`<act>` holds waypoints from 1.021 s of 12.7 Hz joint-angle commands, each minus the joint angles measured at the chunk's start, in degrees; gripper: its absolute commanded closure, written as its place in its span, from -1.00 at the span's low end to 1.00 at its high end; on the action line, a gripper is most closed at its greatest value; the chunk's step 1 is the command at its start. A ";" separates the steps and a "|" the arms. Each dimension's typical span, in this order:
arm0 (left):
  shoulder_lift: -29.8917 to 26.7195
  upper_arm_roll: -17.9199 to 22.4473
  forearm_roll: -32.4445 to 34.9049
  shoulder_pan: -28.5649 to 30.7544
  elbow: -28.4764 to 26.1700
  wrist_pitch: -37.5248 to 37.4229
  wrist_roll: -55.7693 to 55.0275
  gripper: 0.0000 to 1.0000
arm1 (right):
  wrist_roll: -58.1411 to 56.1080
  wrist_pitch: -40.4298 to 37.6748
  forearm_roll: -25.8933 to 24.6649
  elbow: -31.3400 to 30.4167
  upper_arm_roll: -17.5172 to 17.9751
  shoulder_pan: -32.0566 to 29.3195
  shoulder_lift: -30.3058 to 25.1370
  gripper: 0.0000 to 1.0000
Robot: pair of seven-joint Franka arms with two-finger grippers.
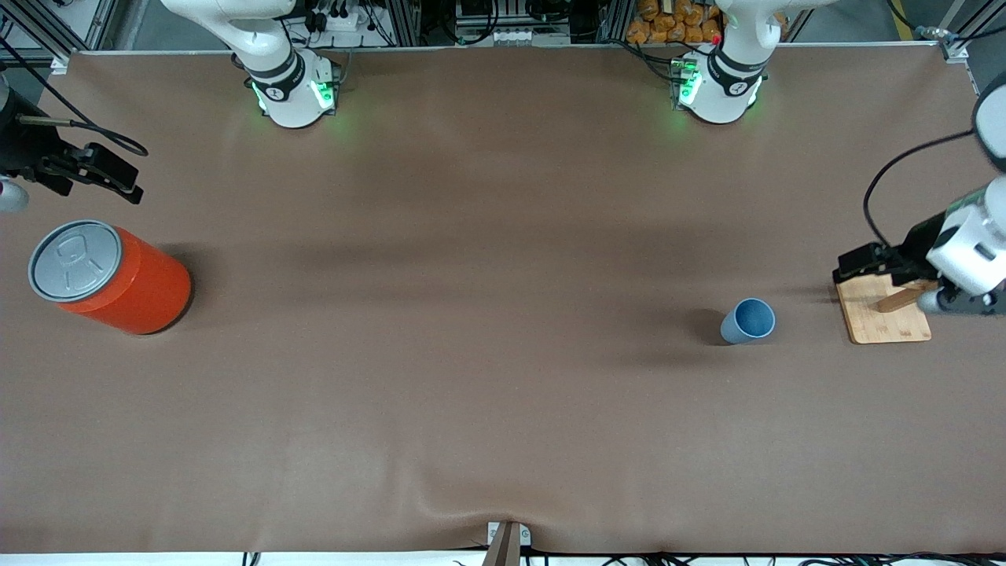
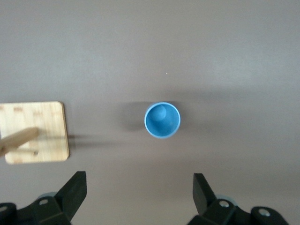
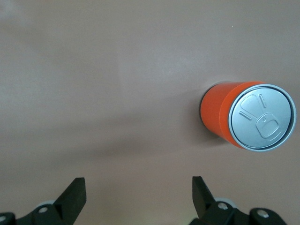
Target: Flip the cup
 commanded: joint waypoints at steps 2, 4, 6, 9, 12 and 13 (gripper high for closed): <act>-7.39 -1.04 2.52 -0.38 -0.61 -5.17 -3.11 -1.00 | -0.38 -1.15 -0.09 1.70 -0.18 0.25 0.88 -1.00; -7.93 -1.92 2.52 -0.47 0.70 -8.43 -3.11 -1.00 | -0.38 -1.15 -0.09 1.70 -0.18 0.25 0.79 -1.00; -6.62 -2.27 4.35 -0.82 5.87 -13.70 -3.37 -1.00 | -0.29 -1.15 -0.09 1.70 -0.18 0.33 0.79 -1.00; -6.35 -3.06 4.80 -0.73 6.60 -15.73 -3.37 -1.00 | -0.29 -1.06 0.00 1.70 -0.18 0.25 0.79 -1.00; -7.14 -4.12 5.41 -0.64 6.60 -16.09 -3.55 -1.00 | -0.29 -1.15 0.00 1.62 -0.18 0.25 0.79 -1.00; -7.49 -4.73 6.98 -0.64 6.60 -16.62 -3.55 -1.00 | -0.38 -1.15 0.00 1.70 -0.18 0.25 0.79 -1.00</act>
